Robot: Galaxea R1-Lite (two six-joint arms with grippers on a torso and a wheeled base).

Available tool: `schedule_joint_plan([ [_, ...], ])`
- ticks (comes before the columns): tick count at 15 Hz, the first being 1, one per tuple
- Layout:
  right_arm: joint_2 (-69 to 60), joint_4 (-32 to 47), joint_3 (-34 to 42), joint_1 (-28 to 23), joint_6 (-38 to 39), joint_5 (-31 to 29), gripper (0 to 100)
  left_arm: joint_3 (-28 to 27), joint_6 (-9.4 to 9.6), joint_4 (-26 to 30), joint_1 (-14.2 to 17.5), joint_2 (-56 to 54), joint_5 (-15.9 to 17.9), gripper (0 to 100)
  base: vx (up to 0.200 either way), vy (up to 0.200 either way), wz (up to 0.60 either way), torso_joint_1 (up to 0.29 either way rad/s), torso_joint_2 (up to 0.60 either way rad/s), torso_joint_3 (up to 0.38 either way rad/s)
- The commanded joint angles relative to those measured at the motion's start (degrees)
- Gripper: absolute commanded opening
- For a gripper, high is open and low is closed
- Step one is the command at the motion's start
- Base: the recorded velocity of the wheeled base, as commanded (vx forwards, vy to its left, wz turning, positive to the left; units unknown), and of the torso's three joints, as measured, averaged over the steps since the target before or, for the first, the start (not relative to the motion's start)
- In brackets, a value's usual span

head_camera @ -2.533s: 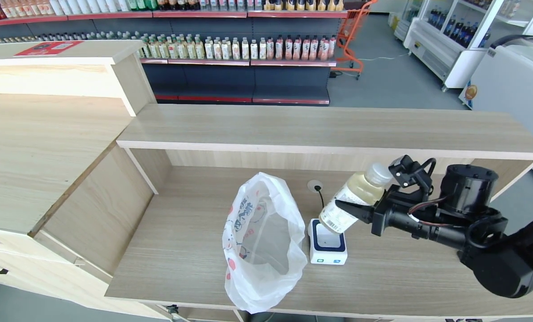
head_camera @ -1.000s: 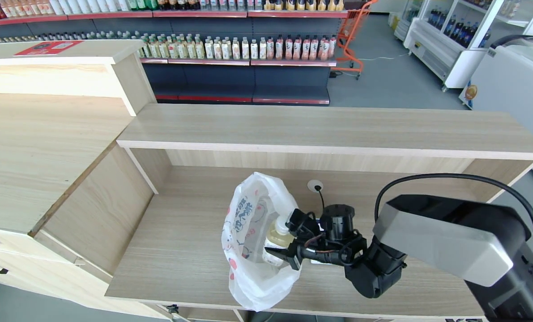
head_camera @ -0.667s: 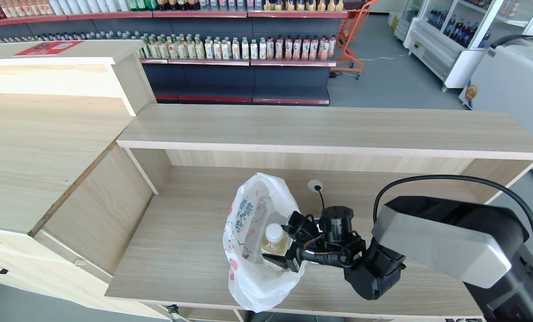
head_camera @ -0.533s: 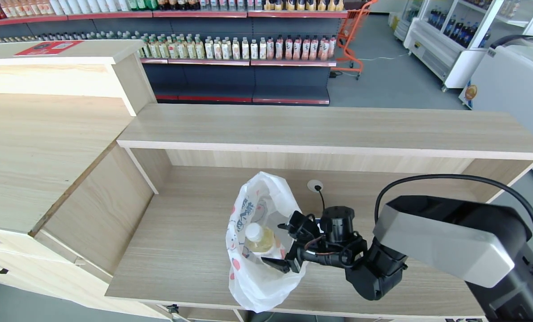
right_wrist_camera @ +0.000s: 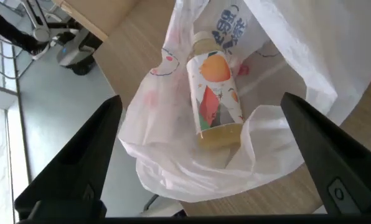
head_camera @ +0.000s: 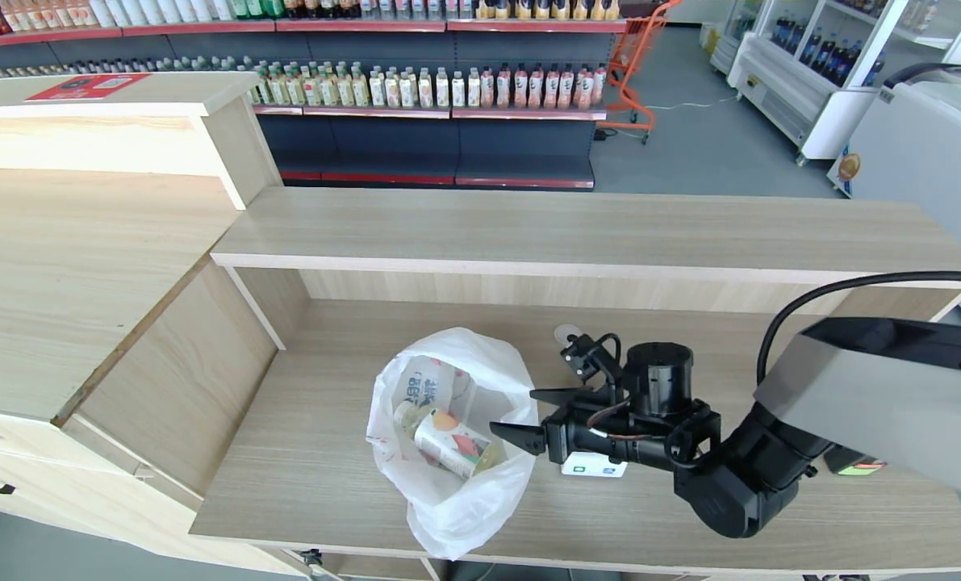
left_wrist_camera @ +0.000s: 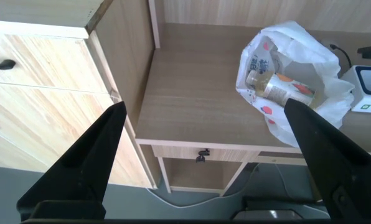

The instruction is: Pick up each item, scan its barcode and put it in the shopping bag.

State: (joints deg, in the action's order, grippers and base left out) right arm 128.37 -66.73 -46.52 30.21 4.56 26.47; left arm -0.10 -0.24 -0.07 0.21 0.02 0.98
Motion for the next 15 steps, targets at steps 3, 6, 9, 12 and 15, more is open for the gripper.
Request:
schedule_joint_plan([
  [3,-8.2,1.6,6.7,-6.5,1.2,-1.9,100,0.0,-0.02,0.0,0.1,0.0,0.0,100,0.000,0.000,0.00,0.000,0.00,0.000],
  [6,-13.7,3.0,7.2,-13.2,5.5,-5.7,100,0.0,-0.02,0.0,0.1,0.0,0.0,100,0.000,0.000,0.00,0.000,0.00,0.000],
  [9,-32.6,16.5,12.4,-18.5,5.2,-11.3,100,0.0,-0.02,0.0,0.1,0.0,0.0,100,0.000,0.000,0.00,0.000,0.00,0.000],
  [12,-57.5,30.1,24.2,-23.5,1.3,-17.7,100,0.0,-0.02,0.0,0.1,0.0,0.0,100,0.000,0.000,0.00,0.000,0.00,0.000],
  [15,-75.8,35.8,34.0,-24.6,0.9,-22.5,100,0.0,-0.02,0.0,0.1,0.0,0.0,100,0.000,0.000,0.00,0.000,0.00,0.000],
])
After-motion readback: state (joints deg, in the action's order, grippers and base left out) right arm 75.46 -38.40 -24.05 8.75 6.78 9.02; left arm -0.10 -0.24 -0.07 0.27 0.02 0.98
